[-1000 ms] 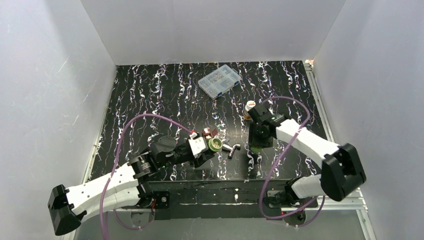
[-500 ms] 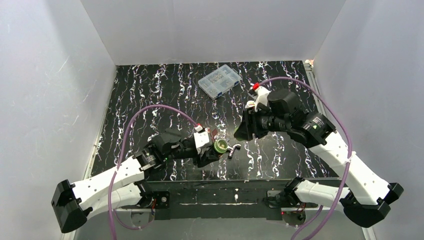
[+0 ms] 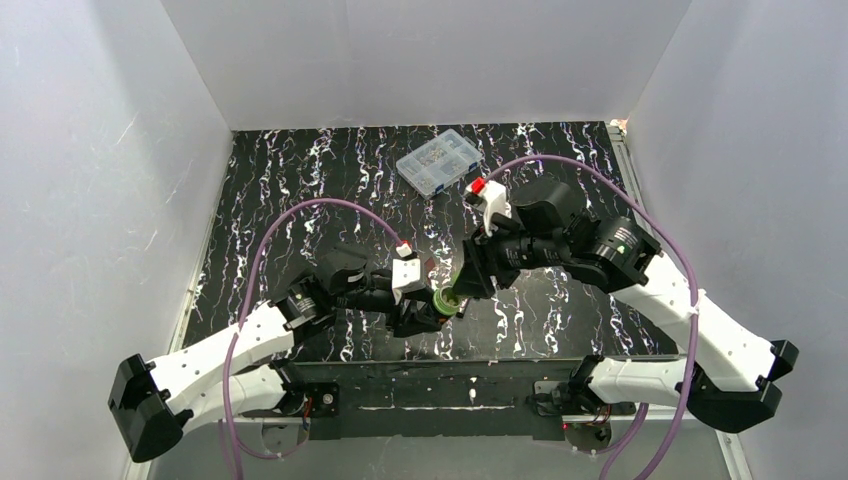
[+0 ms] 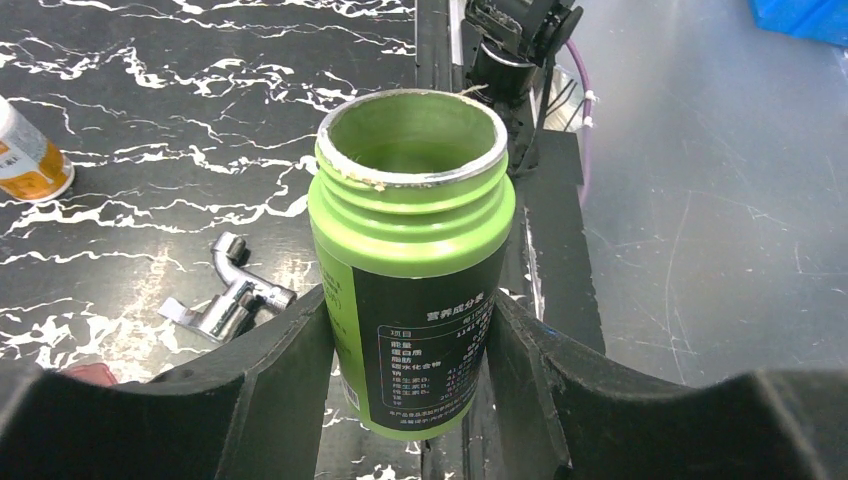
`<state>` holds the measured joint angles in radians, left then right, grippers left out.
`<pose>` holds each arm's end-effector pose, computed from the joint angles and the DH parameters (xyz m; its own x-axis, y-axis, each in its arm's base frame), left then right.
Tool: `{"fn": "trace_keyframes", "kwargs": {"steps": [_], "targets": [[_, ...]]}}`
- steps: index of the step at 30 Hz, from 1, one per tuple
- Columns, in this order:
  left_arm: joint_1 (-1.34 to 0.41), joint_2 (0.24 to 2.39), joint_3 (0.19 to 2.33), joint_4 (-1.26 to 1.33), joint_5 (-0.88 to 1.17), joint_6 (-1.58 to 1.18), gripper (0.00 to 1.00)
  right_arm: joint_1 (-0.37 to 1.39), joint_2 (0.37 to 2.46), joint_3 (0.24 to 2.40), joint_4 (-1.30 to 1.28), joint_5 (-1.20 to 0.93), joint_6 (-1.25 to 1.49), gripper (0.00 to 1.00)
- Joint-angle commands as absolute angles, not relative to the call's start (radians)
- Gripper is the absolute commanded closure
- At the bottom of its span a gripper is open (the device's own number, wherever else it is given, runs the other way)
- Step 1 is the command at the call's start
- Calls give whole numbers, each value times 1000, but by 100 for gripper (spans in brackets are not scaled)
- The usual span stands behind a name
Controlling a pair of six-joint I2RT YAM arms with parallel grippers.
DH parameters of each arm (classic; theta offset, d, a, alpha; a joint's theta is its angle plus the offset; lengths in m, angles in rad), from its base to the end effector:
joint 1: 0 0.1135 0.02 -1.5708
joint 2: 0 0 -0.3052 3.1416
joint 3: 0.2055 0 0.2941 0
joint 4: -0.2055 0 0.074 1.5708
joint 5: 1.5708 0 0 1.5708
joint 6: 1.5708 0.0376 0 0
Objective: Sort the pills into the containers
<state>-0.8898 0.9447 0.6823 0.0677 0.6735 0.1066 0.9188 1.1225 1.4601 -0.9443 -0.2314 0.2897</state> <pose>0.1305 -0.1983 0.3241 -0.0155 0.1512 -0.9884 0.9999 0.0006 -0.0156 0.1329 0.1883 0.4775 -0.5852 -0.3084 -0.7499 -0.7522 0.5519 0.3600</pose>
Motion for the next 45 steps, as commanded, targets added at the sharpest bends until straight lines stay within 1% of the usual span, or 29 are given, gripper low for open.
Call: {"fn": "trace_keyframes", "kwargs": {"steps": [1,15,28,30,34,40,45], "targets": [[-885,949,736,53,736,115,100,975,1170,1517,-973,-235,250,75],[-884,953,732,53,746,119,100,1049,1251,1558,-1017,-192,237,75],[-884,960,727,59,754,126,100,1066,1285,1541,-1018,-199,237,74],[-884,953,727,54,728,136,100,1067,1290,1539,-1022,-198,240,74],[-885,910,692,96,605,143,100,1068,1312,1546,-1044,-158,284,74],[-891,841,639,156,440,154,100,1066,1375,1586,-1089,-80,440,75],[-919,812,616,193,355,183,100,1066,1425,1610,-1070,-143,574,74]]}}
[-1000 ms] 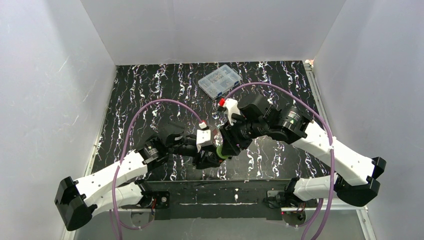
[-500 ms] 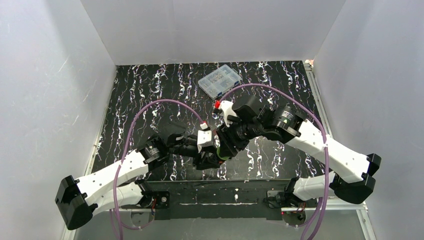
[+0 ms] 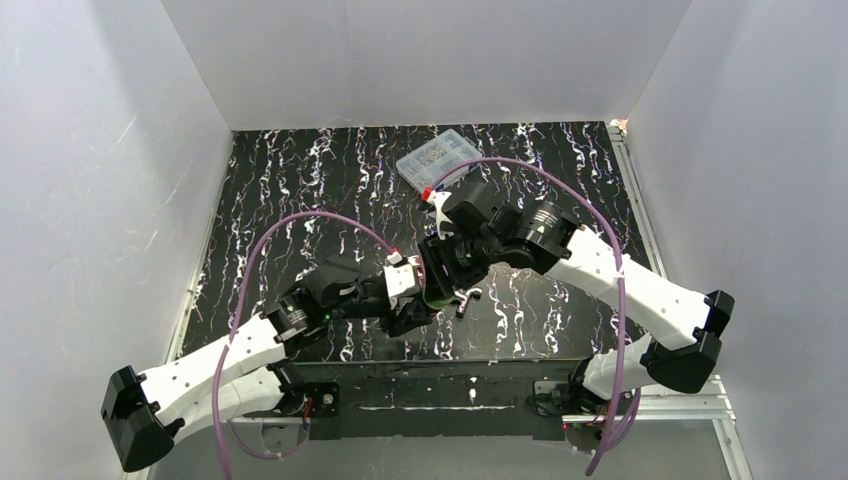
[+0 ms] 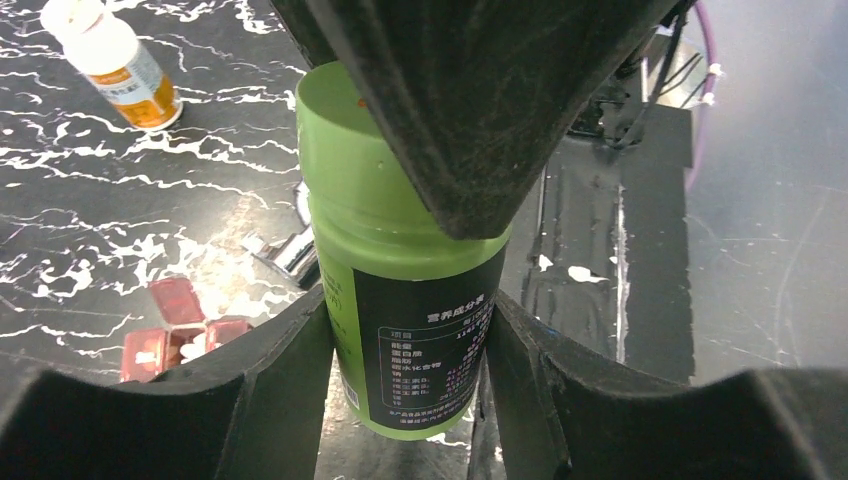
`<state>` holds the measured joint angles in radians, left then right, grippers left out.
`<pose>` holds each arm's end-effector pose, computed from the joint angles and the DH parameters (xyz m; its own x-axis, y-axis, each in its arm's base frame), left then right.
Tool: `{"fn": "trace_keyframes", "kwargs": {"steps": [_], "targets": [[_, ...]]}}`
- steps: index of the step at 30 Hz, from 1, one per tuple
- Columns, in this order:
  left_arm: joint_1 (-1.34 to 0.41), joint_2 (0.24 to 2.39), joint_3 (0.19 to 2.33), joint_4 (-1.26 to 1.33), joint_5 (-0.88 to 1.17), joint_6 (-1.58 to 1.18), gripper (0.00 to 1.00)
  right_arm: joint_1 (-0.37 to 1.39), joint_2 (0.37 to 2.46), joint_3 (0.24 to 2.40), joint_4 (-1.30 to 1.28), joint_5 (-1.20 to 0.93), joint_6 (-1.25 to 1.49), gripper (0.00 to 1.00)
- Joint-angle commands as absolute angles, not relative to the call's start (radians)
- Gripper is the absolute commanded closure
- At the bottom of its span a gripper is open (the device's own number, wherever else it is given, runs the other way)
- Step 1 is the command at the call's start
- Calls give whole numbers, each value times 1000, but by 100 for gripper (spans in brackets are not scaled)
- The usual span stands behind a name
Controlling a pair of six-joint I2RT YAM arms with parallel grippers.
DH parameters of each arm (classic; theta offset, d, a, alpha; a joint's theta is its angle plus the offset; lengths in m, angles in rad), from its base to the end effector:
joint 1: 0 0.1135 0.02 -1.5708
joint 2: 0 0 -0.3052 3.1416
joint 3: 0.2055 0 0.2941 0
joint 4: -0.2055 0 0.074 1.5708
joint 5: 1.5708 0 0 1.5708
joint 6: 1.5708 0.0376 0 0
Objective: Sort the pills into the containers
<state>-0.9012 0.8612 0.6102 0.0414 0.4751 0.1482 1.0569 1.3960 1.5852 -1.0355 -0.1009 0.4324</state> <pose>0.1231 -0.1832 0.3093 0.0162 0.1910 -0.9814 0.9833 0.1748 0.0503 0.1502 0.2738 0.4437 -0.7111 -0.4115 -0.5702 -0.6622 0.6646 0.3462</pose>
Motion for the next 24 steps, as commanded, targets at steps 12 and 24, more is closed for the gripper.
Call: {"fn": "trace_keyframes", "kwargs": {"steps": [12,24], "targets": [[-981,780,578,261,152,240,100,1066,1476,1667,-1073,-93,773,56],[-984,775,572,260,183,231,100,1066,1481,1719,-1088,-53,782,14]]}}
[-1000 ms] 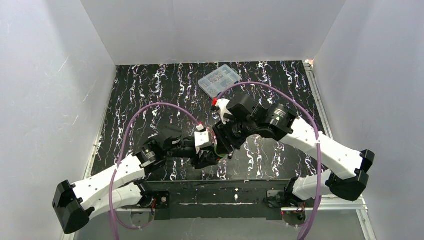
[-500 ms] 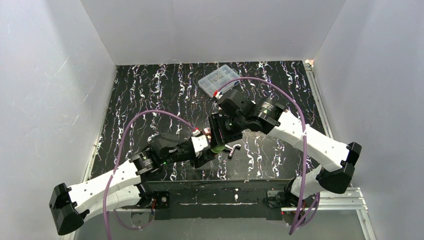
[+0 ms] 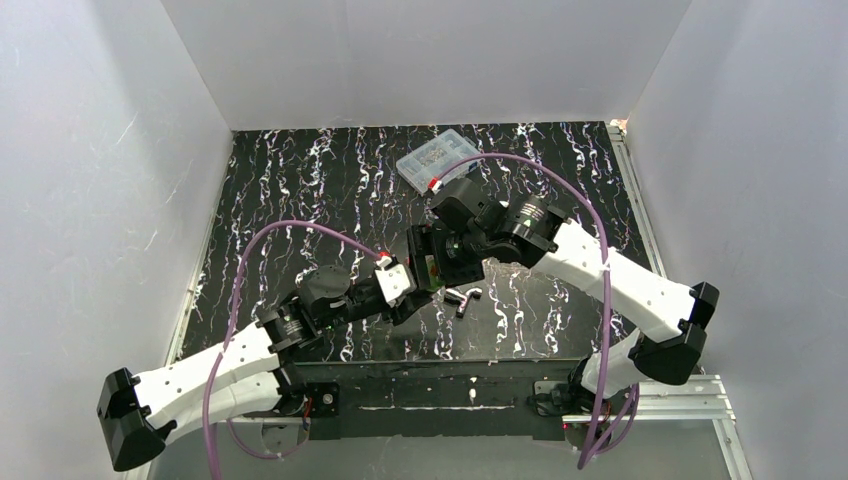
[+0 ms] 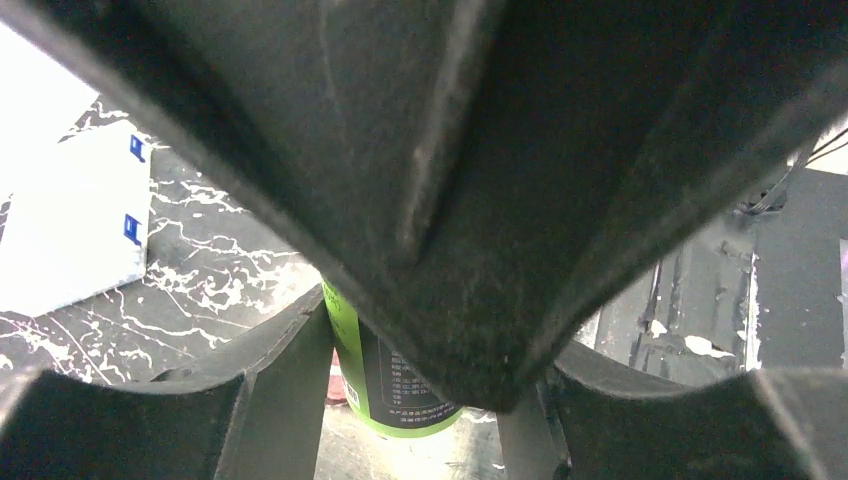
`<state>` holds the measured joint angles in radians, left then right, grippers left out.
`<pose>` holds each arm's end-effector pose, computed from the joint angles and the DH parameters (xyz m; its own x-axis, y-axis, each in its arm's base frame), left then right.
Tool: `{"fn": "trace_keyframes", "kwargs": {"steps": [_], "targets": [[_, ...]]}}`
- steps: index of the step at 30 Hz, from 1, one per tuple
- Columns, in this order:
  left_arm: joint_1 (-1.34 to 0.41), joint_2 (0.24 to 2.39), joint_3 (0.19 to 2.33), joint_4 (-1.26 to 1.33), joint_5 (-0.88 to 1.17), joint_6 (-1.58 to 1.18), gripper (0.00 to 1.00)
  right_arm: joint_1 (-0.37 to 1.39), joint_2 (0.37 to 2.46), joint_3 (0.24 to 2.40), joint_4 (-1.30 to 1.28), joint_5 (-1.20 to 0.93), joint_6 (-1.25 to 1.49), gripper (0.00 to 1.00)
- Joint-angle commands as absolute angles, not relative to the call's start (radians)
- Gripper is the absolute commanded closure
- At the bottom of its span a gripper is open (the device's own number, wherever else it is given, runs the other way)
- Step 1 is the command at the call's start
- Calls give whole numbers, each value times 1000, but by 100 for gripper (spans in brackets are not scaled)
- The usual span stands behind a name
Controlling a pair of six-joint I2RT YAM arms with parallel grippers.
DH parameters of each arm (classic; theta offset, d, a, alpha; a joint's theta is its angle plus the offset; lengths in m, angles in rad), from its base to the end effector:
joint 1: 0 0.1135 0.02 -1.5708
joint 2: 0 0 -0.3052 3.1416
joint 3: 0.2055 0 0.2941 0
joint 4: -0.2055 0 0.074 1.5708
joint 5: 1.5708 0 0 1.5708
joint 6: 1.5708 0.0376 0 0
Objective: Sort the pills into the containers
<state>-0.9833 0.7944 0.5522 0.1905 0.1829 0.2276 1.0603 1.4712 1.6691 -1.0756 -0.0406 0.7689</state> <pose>0.1112 -0.1793 0.3147 0.1795 0.1308 -0.9750 0.9019 0.3740 0.2162 0.1606 0.2899 0.4468 -0.8851 -0.1586 -0.4375 -0.3743 0.8013 0.4667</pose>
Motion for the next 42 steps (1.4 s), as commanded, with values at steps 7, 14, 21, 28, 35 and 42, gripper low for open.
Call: {"fn": "trace_keyframes", "kwargs": {"steps": [7,14,21,28,35,42], "targets": [[-983,793,575,239,242,203,100,1066,1456,1755,-1098,-8,754,2],[-984,787,564,248,294,154,100,1066,1403,1744,-1084,61,705,2],[-984,774,552,243,357,105,100,1065,1296,1695,-1002,12,524,2],[-974,767,571,215,460,67,100,1065,1128,1511,-903,-161,277,2],[-960,784,605,166,607,23,100,1065,1103,1455,-880,-233,192,6],[-956,799,615,161,652,11,100,1088,1139,1488,-901,-292,163,8]]}}
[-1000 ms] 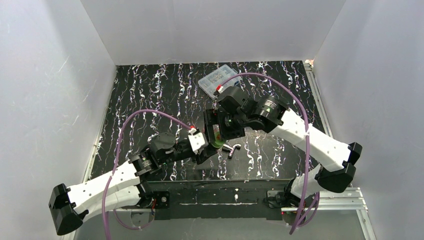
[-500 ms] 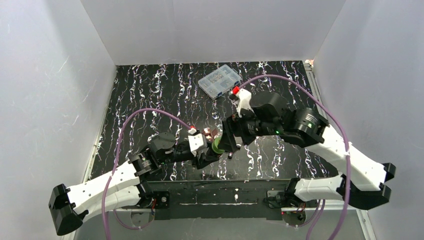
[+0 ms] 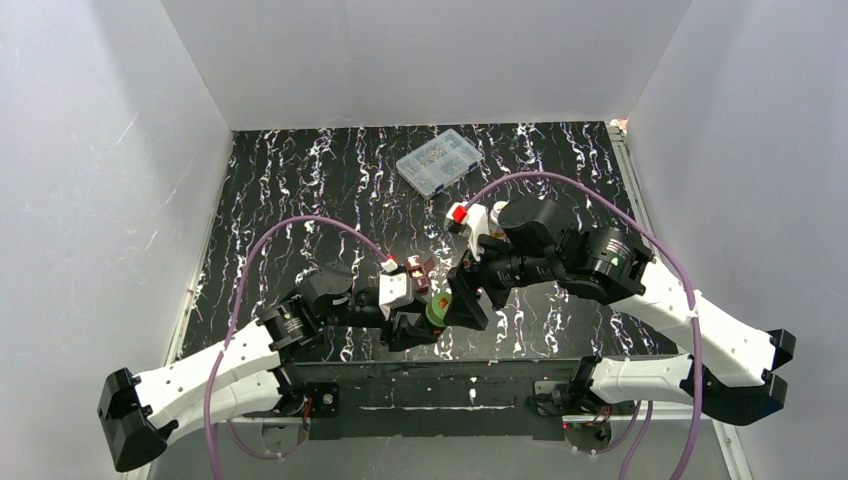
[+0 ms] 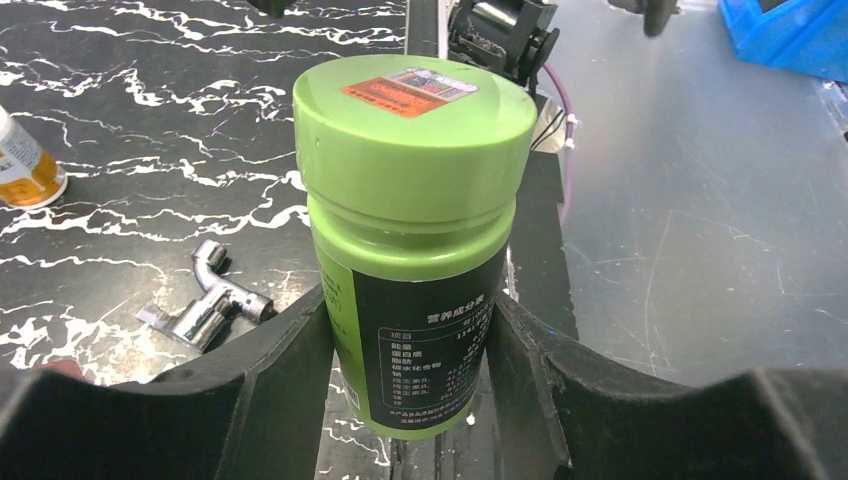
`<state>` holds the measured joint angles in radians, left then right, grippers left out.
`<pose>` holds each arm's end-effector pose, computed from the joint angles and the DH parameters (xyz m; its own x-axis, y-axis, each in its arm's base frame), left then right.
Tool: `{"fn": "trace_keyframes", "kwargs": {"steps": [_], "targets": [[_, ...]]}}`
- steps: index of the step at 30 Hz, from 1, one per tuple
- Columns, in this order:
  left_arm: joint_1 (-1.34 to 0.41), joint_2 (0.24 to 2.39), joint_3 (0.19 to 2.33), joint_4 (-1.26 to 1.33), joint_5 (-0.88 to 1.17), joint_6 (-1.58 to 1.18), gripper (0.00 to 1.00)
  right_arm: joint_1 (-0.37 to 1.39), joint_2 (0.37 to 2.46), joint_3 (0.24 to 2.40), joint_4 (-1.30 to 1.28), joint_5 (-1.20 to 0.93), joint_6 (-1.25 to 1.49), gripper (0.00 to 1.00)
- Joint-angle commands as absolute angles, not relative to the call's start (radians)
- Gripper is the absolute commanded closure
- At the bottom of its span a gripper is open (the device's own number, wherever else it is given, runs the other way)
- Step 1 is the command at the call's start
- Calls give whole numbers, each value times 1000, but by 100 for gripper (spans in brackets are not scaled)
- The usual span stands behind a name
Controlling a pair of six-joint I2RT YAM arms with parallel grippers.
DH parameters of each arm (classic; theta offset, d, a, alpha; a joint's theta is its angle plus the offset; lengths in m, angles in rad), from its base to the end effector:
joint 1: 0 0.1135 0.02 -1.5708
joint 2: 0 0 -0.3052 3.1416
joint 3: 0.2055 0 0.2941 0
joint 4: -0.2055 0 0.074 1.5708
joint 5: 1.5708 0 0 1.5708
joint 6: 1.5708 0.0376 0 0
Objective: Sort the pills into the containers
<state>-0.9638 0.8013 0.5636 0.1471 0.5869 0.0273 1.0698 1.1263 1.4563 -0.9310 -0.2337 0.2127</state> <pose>0.1007 -0.1815 0.3137 -0.0243 0.0749 -0.9969 0.9995 0.0199 -0.0229 0.1042 0.2085 0.4766 -0.4650 -0.4215 -0.7785 -0.8664 0.3977 0.3021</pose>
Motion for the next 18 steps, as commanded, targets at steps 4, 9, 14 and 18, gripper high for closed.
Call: {"fn": "trace_keyframes", "kwargs": {"steps": [4,9,14,18], "targets": [[-954,806,618,165,658,8,100,1096,1168,1505,-935,-285,148,12],[-954,813,620,162,661,8,100,1101,1189,1519,-942,-267,144,19],[-953,816,623,160,661,8,100,1109,1211,1537,-954,-258,146,25],[-953,821,623,159,661,8,100,1119,1227,1544,-974,-242,147,29]]}}
